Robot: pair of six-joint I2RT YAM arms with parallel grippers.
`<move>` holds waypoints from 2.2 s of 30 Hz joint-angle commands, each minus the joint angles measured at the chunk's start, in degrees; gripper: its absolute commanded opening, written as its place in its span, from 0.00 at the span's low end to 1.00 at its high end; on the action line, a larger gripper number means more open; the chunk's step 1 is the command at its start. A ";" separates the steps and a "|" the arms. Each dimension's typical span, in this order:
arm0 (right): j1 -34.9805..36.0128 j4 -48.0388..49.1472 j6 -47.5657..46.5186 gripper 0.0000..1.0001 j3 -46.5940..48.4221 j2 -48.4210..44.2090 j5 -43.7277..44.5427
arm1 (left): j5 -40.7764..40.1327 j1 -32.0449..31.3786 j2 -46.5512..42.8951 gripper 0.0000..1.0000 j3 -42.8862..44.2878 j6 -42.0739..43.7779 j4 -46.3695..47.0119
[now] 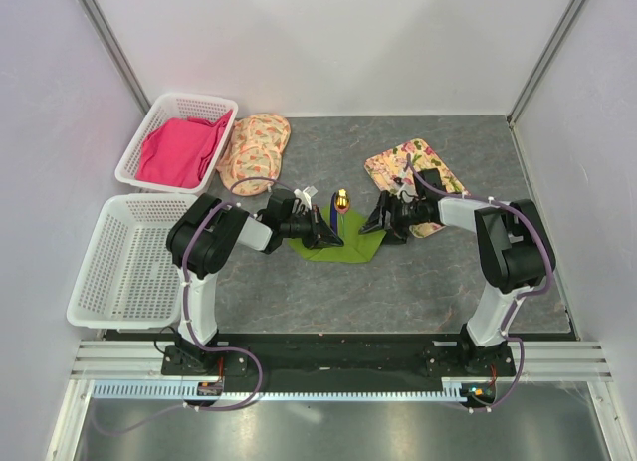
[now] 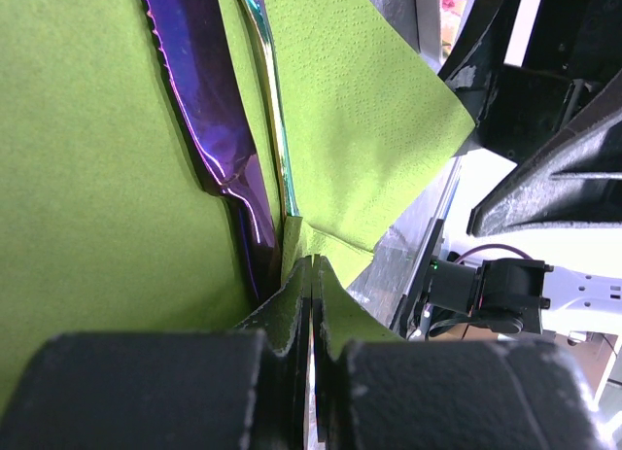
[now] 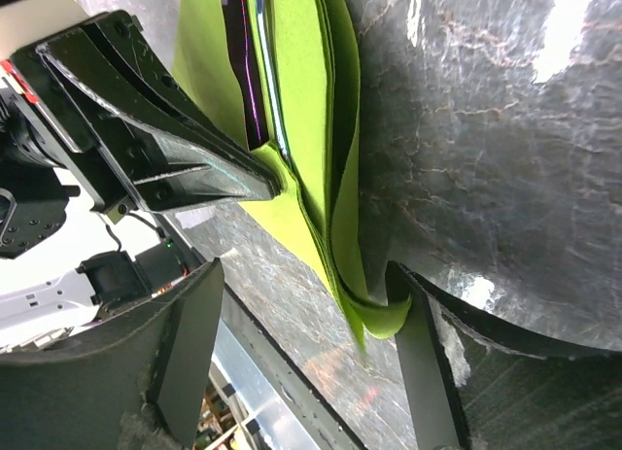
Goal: Place the utensils on the paper napkin and roll it up
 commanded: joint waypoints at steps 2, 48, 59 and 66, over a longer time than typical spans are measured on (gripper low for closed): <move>-0.45 1.56 -0.82 0.71 1.89 -2.82 0.61 | -0.46 0.46 0.68 0.02 1.04 1.01 0.61; 8.87 7.10 9.55 0.00 2.06 7.73 2.53 | -0.37 0.98 -2.57 0.02 1.13 0.84 -0.09; 8.95 3.23 6.73 0.00 3.64 8.25 5.44 | 1.21 1.77 -9.77 0.03 -2.29 -0.40 -2.45; 8.95 3.05 6.64 0.00 4.44 8.26 5.18 | 1.39 2.92 -13.04 0.02 -6.25 3.82 -7.82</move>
